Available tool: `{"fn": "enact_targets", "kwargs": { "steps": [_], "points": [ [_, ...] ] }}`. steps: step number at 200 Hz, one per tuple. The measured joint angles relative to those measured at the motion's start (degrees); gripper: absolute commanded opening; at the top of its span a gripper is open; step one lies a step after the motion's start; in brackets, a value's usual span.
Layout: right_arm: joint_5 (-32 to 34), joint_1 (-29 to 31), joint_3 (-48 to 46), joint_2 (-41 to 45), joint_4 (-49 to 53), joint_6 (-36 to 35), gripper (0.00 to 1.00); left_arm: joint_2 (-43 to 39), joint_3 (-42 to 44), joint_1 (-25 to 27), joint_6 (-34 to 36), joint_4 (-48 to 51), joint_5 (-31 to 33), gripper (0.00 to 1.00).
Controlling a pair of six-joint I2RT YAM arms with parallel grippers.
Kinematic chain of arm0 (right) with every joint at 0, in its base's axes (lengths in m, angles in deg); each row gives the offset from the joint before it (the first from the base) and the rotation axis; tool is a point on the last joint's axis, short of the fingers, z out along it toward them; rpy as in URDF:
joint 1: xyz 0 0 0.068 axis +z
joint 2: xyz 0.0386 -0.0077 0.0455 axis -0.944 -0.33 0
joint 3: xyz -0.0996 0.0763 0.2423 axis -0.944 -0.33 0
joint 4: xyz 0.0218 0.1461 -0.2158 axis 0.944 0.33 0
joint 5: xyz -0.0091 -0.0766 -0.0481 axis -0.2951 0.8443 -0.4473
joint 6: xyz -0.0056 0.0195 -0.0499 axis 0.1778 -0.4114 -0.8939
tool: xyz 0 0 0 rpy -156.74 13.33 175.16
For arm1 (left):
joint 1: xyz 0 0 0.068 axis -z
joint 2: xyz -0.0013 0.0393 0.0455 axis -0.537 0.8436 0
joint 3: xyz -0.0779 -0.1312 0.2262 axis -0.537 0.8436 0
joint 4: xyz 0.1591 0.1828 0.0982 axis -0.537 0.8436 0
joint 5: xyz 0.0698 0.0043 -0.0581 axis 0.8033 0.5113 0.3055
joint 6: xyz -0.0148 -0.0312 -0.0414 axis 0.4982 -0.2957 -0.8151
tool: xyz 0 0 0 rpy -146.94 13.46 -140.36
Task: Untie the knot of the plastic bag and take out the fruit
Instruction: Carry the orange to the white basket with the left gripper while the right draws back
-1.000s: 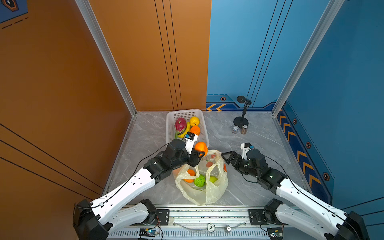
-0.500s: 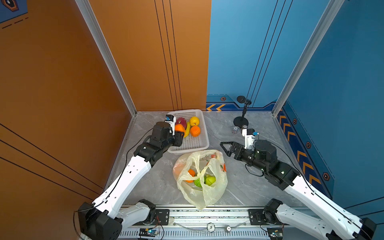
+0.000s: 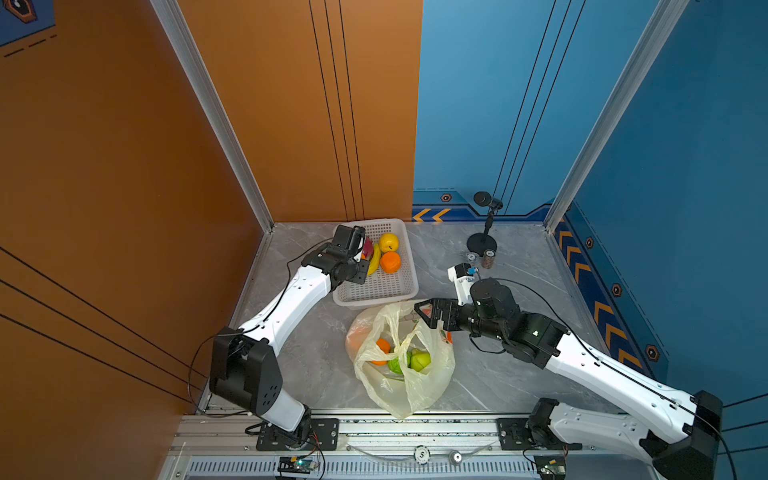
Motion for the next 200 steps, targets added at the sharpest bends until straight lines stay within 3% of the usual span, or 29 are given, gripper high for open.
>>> {"fn": "enact_targets", "kwargs": {
  "steps": [59, 131, 155, 200],
  "points": [
    [0.6, 0.2, 0.2, 0.0, 0.4, 0.0, 1.0, 13.8, -7.3, 2.3, 6.8, 4.8, 5.1, 0.42],
    [1.5, 0.2, 0.1, 0.0, 1.4, 0.0, 1.0, 25.6, -10.0, 5.0, 12.2, 7.5, 16.1, 0.41],
    [1.5, 0.1, 0.1, 0.3, 1.4, 0.0, 1.0, 26.9, -10.9, 5.5, 13.4, 7.5, 18.6, 0.49],
    [1.5, -0.2, 0.1, 0.8, 1.5, 0.0, 1.0, 27.6, -11.3, 5.9, 14.8, 8.2, 19.2, 0.72]
  ]
}}
